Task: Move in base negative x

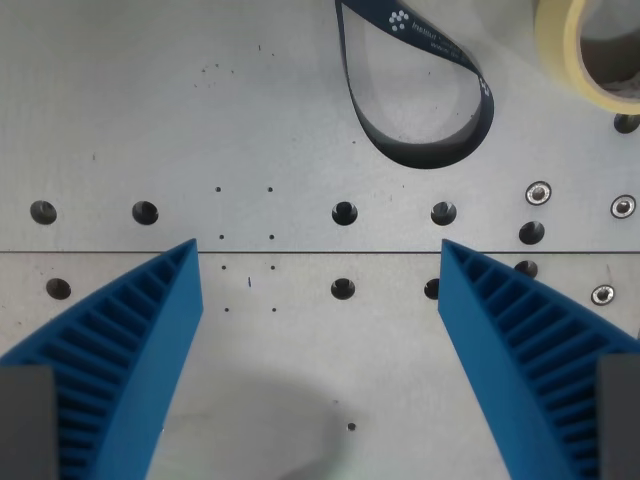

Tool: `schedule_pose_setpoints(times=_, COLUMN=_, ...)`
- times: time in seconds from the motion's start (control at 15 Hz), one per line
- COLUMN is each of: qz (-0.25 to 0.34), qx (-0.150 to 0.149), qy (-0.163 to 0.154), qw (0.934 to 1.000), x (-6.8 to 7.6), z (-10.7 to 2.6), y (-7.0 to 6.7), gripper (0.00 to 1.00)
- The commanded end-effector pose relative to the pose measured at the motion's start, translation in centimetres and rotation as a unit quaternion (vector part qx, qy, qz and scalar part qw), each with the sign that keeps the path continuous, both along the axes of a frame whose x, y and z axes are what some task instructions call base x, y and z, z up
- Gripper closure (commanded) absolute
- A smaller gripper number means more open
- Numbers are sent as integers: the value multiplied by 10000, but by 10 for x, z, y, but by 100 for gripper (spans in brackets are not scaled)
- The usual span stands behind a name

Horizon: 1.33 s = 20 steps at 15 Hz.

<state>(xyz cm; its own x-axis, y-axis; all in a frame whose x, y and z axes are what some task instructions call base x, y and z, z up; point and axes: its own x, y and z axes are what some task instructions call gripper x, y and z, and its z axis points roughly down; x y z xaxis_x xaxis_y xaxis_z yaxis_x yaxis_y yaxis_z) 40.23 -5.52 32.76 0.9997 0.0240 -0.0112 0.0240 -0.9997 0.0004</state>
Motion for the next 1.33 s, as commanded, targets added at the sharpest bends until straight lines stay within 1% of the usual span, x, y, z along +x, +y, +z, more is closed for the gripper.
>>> schedule_pose_setpoints(times=0.07, qz=3, qx=-4, qy=-29, qw=10000, x=-5, z=2, y=0, gripper=0)
schedule_pose_setpoints(times=0.6, qz=3, qx=-4, qy=-29, qw=10000, x=-45, z=0, y=1, gripper=0)
schedule_pose_setpoints(times=1.33, qz=3, qx=-4, qy=-29, qw=10000, x=-100, z=-9, y=2, gripper=0)
